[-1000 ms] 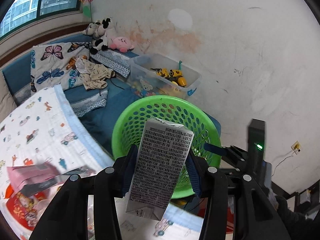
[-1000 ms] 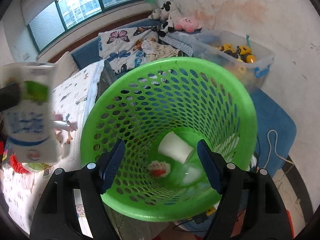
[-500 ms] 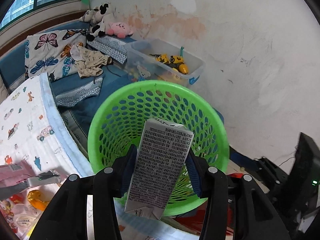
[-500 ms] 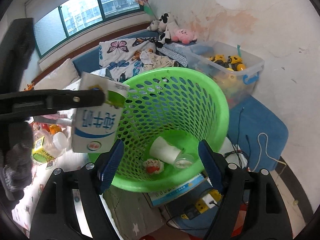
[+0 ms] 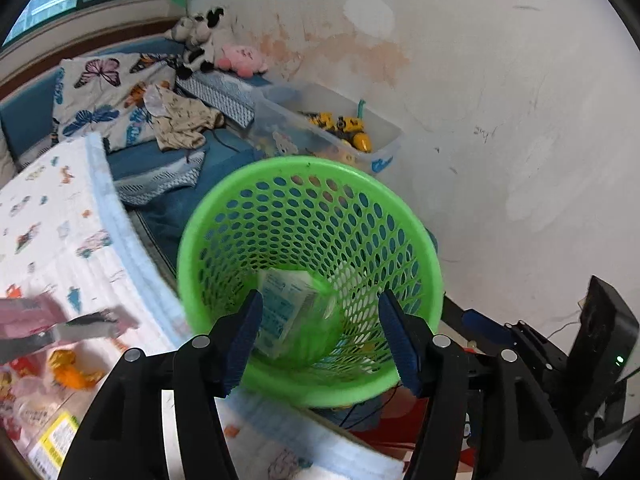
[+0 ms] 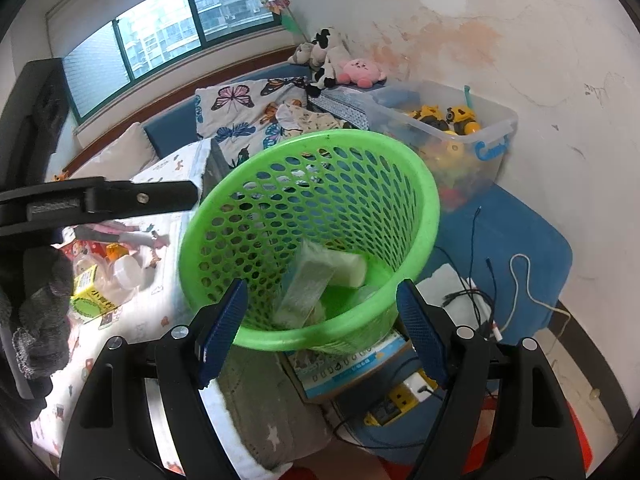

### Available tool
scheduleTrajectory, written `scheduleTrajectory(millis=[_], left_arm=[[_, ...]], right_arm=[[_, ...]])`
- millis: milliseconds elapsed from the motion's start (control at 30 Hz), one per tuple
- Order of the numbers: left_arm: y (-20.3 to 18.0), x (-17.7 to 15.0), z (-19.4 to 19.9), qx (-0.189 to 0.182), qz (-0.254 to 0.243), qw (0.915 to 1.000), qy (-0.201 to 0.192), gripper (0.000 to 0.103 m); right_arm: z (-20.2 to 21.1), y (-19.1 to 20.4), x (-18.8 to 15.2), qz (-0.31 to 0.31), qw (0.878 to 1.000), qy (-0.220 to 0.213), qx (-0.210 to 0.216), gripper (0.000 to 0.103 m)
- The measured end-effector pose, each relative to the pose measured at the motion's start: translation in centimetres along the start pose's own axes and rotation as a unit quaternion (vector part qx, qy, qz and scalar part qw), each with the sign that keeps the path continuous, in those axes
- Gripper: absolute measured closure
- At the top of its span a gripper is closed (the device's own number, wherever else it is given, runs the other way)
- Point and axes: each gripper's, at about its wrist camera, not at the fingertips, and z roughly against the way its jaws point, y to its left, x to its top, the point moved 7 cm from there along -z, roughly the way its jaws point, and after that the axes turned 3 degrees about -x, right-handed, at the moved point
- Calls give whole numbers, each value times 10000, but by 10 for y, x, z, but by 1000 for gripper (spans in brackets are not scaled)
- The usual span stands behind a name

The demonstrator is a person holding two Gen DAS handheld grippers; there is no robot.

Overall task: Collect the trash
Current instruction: 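Grasp the red plastic netting with the left gripper while the right gripper grasps the clear lid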

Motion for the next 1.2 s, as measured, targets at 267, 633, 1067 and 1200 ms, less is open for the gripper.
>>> scheduleTrajectory(millis=[267,633,1067,1200], left_arm=[[15,-33,64,329,14,9987,-394,45],[96,-90,152,1366,623,9852,-829,45],[223,-161,232,2622,2026,9372,-1088,33],[239,-177,224,2557,2375,9323,-953,30]], right_arm=[[14,29,-10,109,9996,-6,245,26],[18,79,-13,413,9975,6,581,26],[18,141,-23,868,9913,78,988,26],[18,161,-27,1002,9888,123,1097,26]])
